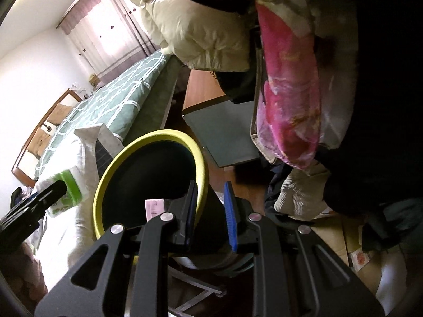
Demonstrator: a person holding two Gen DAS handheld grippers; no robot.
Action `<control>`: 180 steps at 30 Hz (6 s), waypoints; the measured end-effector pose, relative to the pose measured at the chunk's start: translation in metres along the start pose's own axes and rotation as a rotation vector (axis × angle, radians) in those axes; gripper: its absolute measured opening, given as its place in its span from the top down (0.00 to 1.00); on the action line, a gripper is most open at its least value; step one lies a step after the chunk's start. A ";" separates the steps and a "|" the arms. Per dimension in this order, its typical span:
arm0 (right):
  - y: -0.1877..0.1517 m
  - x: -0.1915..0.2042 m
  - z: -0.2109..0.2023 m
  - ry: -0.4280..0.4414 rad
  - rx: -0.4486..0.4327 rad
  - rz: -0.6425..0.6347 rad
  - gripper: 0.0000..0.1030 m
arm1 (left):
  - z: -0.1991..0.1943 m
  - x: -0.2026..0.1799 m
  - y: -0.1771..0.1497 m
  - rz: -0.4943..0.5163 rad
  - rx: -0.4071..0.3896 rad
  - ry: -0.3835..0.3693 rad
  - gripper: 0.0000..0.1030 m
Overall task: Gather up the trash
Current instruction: 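Carry the clear cup to the bin and open the left gripper, then move the left gripper back over the table, then grasp the crumpled white-blue wrapper with the right gripper, then carry the wrapper over the yellow bin with the right gripper, then open the right gripper to drop the wrapper into the bin, then grasp the white paper cup with the left gripper, then carry the paper cup over the bin and open the left gripper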
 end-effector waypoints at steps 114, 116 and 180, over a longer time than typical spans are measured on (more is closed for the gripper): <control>-0.017 0.136 0.029 -0.033 0.001 -0.117 0.70 | -0.189 0.185 -0.173 -0.333 -0.095 0.370 0.05; -0.016 0.133 0.030 -0.027 0.004 -0.113 0.70 | -0.185 0.187 -0.173 -0.332 -0.085 0.369 0.05; -0.020 0.073 0.012 0.007 0.042 -0.102 0.65 | -0.050 0.050 -0.031 0.067 0.102 -0.056 0.35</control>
Point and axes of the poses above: each gripper's, at about its wrist camera, not at the fingertips, and z roughly the way its jaws point, x to its left, y to its top, the point moved 2 cm from there along z, roughly the way its jaws point, and after that the axes turned 7 degrees about z, right-handed, at the moved point
